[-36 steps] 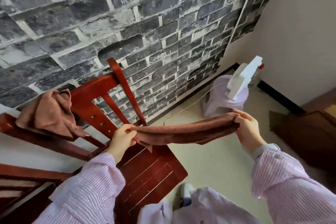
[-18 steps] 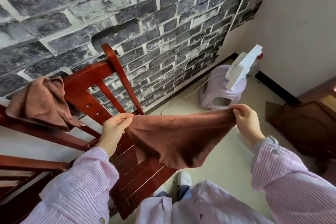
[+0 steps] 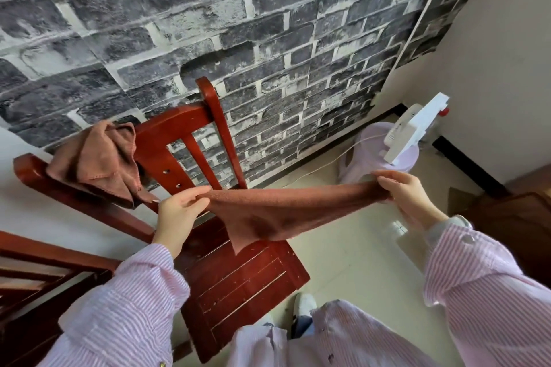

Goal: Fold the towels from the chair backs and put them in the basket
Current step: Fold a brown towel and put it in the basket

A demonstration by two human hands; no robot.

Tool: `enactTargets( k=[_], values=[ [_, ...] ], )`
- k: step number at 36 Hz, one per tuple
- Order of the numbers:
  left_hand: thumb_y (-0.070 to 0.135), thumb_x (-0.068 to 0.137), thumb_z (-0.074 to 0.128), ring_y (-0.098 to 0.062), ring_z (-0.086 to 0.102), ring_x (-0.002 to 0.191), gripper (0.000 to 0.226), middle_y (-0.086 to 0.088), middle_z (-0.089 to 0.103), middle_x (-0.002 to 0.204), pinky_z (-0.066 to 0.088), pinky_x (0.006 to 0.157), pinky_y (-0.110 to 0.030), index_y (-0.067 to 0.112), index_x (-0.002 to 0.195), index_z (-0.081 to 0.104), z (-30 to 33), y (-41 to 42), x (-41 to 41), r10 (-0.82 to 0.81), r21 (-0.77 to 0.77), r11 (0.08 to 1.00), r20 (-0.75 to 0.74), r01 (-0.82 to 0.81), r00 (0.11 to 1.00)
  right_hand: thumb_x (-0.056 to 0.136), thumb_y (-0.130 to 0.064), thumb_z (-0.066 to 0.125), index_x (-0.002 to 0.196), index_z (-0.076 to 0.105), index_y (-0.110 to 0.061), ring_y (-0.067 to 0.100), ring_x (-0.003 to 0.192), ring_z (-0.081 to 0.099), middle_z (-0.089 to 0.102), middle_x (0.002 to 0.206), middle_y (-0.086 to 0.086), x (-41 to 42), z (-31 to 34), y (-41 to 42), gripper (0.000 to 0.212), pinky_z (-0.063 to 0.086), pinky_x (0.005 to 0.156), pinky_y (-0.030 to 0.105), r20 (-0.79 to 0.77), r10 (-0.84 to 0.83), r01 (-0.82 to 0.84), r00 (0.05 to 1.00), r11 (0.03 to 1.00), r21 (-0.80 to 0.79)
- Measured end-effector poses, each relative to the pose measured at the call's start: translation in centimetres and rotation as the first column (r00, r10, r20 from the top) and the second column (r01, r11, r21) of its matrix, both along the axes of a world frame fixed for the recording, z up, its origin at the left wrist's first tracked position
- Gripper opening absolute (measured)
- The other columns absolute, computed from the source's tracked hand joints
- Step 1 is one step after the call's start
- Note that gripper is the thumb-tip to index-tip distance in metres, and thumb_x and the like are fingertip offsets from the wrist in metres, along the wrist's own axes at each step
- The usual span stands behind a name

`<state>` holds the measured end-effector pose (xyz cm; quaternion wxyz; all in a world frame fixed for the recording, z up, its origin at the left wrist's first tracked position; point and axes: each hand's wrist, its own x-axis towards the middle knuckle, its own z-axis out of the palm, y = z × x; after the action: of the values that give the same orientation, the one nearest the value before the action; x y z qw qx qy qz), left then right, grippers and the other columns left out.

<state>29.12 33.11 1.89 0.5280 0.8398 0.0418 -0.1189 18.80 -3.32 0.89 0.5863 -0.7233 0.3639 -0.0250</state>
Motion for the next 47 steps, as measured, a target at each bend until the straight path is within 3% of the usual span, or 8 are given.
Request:
enactTargets(
  k=[5,12,19,24,31,37,43,47],
  values=[
    [0.005,0.083,0.063,-0.010,0.058,0.097,0.031,0.002,0.066,0.104,0.044,0.085,-0.019,0.014,0.112,0.065,0.7,1.0,0.8,-0.010,0.036,0.999,0.035,0.008,0.999,0.086,0.010,0.045,0.108,0.061,-0.007,0.012,0.067,0.058,0.061,0.088,0.006,1.3,1.7,0.1,0.031,0.052,0.055,0.010,-0.030,0.202,-0.196,0.979,0.970,0.146],
    [0.002,0.081,0.063,0.002,0.056,0.076,0.033,0.001,0.065,0.098,0.043,0.059,0.000,0.010,0.113,0.064,1.3,2.8,1.0,-0.071,0.198,0.979,0.126,0.045,0.990,0.086,-0.002,0.054,0.106,0.065,-0.006,0.010,0.065,0.054,0.062,0.090,0.006,3.3,1.9,1.5,0.023,0.045,0.058,0.013,-0.295,0.470,-0.554,0.832,0.735,-0.390],
    [0.011,0.078,0.070,-0.017,0.059,0.092,0.036,-0.003,0.067,0.105,0.044,0.080,-0.025,0.018,0.112,0.066,1.2,5.8,0.1,-0.077,0.269,0.962,0.068,0.056,0.995,0.079,0.007,0.056,0.114,0.062,-0.006,0.017,0.086,0.056,0.059,0.097,-0.001,4.5,1.9,3.5,0.038,0.038,0.076,0.013,-0.324,0.591,-0.672,0.739,0.604,-0.429],
    [0.012,0.077,0.071,-0.016,0.053,0.099,0.043,0.000,0.058,0.106,0.040,0.087,-0.027,0.019,0.118,0.062,0.9,7.0,-0.9,-0.157,0.378,0.915,0.015,0.140,0.988,0.079,-0.007,0.061,0.115,0.061,-0.024,0.021,0.095,0.055,0.057,0.099,0.005,5.5,0.0,4.0,0.040,0.043,0.093,0.026,-0.410,0.691,-0.778,0.596,0.370,-0.507],
    [0.013,0.085,0.062,-0.017,0.048,0.095,0.038,-0.001,0.048,0.097,0.036,0.086,-0.025,0.014,0.123,0.058,-1.0,8.5,-2.5,-0.265,0.558,0.794,-0.042,0.242,0.963,0.087,-0.012,0.052,0.112,0.061,-0.014,0.013,0.093,0.032,0.036,0.096,0.001,5.3,-1.1,6.1,0.027,0.038,0.095,0.028,-0.516,0.723,-0.849,0.460,0.187,-0.494],
    [0.010,0.087,0.059,-0.022,0.051,0.095,0.024,-0.004,0.050,0.093,0.040,0.086,-0.029,0.009,0.109,0.068,-2.6,10.0,-2.9,-0.168,0.593,0.798,0.057,0.102,0.984,0.089,-0.011,0.050,0.104,0.068,-0.011,0.024,0.096,0.043,0.042,0.092,0.004,6.0,-1.6,7.4,0.023,0.042,0.092,0.035,-0.488,0.657,-0.764,0.574,0.217,-0.608],
    [0.010,0.086,0.059,-0.025,0.048,0.102,0.018,-0.003,0.060,0.108,0.045,0.084,-0.042,0.010,0.098,0.072,-3.0,12.0,-1.8,-0.088,0.644,0.763,0.186,-0.054,0.979,0.090,-0.018,0.046,0.119,0.059,-0.026,0.030,0.115,0.040,0.044,0.127,0.006,7.8,-1.0,10.1,0.033,0.040,0.096,0.046,-0.458,0.607,-0.704,0.649,0.252,-0.664],
    [0.011,0.088,0.054,-0.026,0.049,0.099,0.022,-0.002,0.067,0.105,0.044,0.079,-0.038,0.013,0.102,0.071,-2.8,13.2,-0.6,-0.047,0.673,0.728,0.240,-0.131,0.970,0.087,-0.015,0.054,0.113,0.065,-0.017,0.032,0.111,0.047,0.058,0.117,0.007,9.7,-1.7,11.3,0.028,0.042,0.091,0.045,-0.352,0.651,-0.623,0.672,0.242,-0.743]
  ],
)
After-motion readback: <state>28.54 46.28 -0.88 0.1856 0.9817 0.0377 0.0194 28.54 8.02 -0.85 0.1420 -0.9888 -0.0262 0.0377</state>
